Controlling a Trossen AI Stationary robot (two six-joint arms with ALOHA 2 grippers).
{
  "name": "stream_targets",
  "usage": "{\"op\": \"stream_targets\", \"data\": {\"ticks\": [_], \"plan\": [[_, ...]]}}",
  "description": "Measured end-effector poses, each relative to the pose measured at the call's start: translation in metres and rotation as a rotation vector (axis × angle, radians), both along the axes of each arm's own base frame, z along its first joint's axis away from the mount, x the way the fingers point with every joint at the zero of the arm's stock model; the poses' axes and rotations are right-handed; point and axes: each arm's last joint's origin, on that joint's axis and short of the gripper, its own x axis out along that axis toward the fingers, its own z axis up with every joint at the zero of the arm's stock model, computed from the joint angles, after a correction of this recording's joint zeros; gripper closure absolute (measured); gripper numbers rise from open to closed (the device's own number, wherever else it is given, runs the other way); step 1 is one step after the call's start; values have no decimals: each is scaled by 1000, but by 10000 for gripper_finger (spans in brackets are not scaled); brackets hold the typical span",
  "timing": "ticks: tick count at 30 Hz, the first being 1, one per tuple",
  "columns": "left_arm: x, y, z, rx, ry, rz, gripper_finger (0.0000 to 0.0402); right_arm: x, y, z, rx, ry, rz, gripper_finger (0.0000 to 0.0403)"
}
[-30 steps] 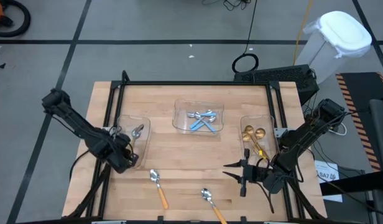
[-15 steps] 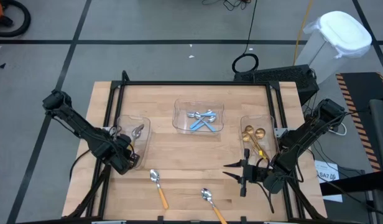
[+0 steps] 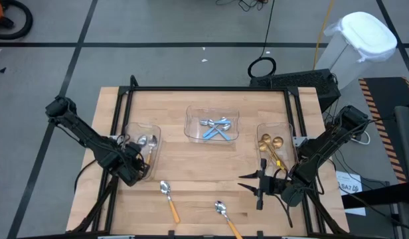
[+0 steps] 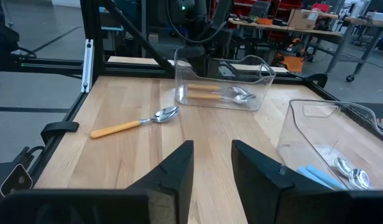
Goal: Sort silverware by color (type)
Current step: Put the yellow spoon into the left transparent bin
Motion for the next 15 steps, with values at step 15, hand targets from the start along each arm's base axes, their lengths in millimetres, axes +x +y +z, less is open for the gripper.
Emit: {"op": "stream_targets", "data": {"ticks": [15], "plan": [[19,-18,55,237,-373,-185,261,0,3,-1,306,-2,33,298]]}}
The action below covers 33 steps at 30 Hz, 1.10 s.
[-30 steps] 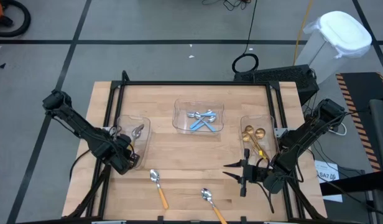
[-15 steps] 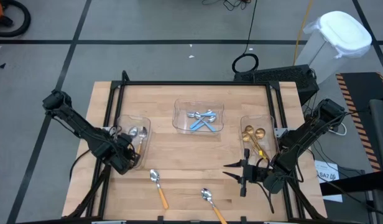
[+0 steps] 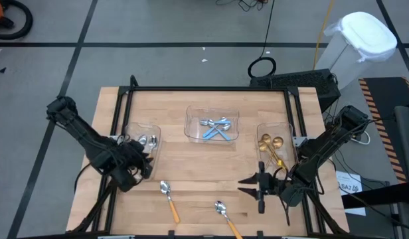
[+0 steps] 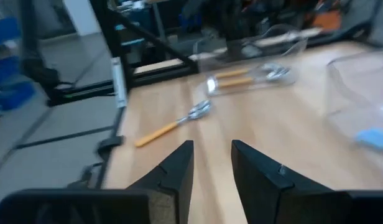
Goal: Sort silverware by color (type)
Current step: Put the yellow spoon into the left transparent bin
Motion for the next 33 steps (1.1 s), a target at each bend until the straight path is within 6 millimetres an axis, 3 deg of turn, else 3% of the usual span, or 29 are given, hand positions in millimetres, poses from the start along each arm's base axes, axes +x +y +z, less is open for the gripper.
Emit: {"op": "stream_targets", "data": {"ticks": [7,12,21,28,33], "plan": [[5,-17,9,215,-250,-87,261,13,16,-7,50,33,17,298],[21,-39,-1,282,-278,-175,261,35,47,-2,41,128,46,298],[52,-75,-26,355,-302,-304,261,69,104,3,5,468,-41,298],[57,-82,-25,353,-339,-330,261,87,129,-23,-2,638,-77,298],[55,-86,-24,333,-361,-338,261,89,135,-45,-24,714,-71,297]]}}
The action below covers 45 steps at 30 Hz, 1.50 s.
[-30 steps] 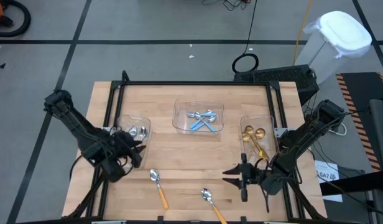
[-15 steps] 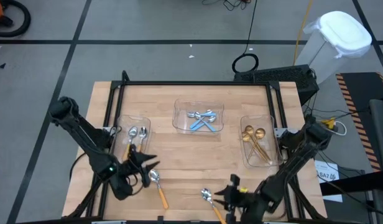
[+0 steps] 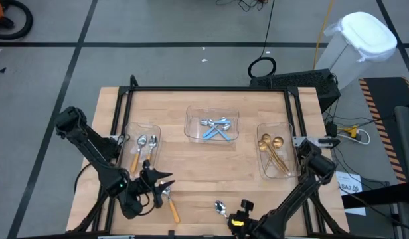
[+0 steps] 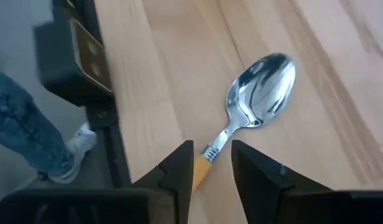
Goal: Sort silverware by color (type)
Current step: Put the yellow spoon into the left transparent bin
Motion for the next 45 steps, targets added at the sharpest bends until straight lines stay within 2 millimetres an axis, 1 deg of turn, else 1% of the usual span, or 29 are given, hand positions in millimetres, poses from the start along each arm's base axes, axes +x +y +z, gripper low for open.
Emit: {"op": "stream_targets", "data": {"ticks": [3,11,14,18,22,25,32,35,38,45], "plan": [[1,-1,1,-1,-7,-6,261,0,2,-8,-14,11,4,287],[4,-1,3,49,-4,-31,261,2,4,-20,-31,12,-5,239],[4,-1,3,64,-2,-40,261,3,4,-26,-50,11,-10,234],[4,-1,3,76,3,-46,261,7,1,-36,-68,29,-21,239],[4,-1,3,79,4,-47,261,12,-3,-42,-56,53,-52,253],[4,-1,3,78,4,-47,261,14,-7,-43,-56,63,-84,274],[3,-2,3,67,7,-54,261,23,-18,-43,-70,76,-117,356],[3,-2,3,63,6,-54,261,26,-24,-44,-88,81,-125,384],[3,-2,3,63,6,-54,261,32,-30,-45,-123,70,-130,393],[3,-3,3,61,5,-53,261,48,-49,-40,-159,49,-149,396]]}}
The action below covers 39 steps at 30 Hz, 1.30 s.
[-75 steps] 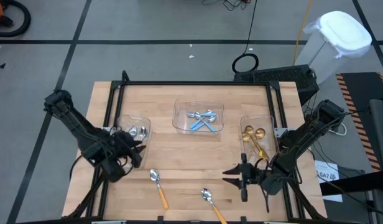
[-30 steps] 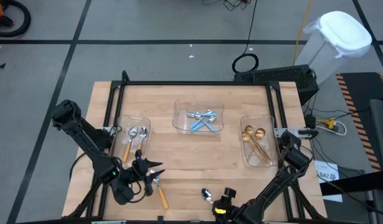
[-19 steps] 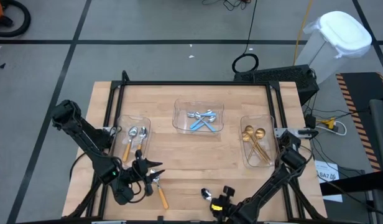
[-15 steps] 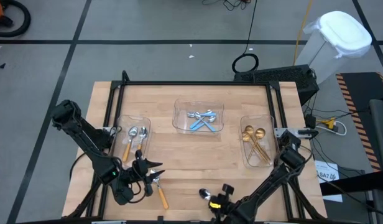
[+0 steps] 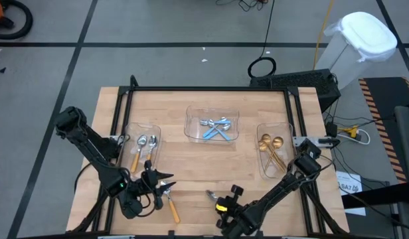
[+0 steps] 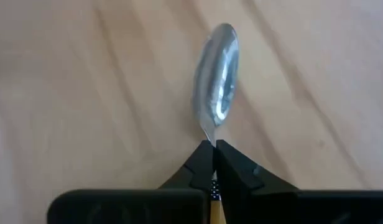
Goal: Sort silverware by color (type)
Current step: Put the yellow spoon into the left transparent bin
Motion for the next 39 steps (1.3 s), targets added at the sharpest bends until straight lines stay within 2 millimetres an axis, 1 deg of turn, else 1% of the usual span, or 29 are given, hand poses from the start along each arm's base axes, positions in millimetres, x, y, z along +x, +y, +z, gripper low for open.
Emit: {"op": "stream_targets", "data": {"ticks": [9,12,15,22,25,28,32,39], "plan": [[0,0,0,0,0,0,261,22,-26,4,-40,-19,-21,403],[0,0,0,-1,0,1,261,26,-31,5,-31,-27,-42,394],[0,0,0,-2,0,1,261,29,-29,7,-8,-54,-38,373],[0,0,0,4,5,1,261,33,-23,21,39,-45,14,308],[0,0,0,4,5,1,261,33,-21,30,56,-20,61,288],[0,0,-1,-1,10,-6,261,31,-19,33,104,26,109,274],[0,0,-1,-1,16,-9,261,29,-17,31,158,102,193,262],[0,0,-1,-4,14,-8,261,32,-20,31,123,114,245,245]]}}
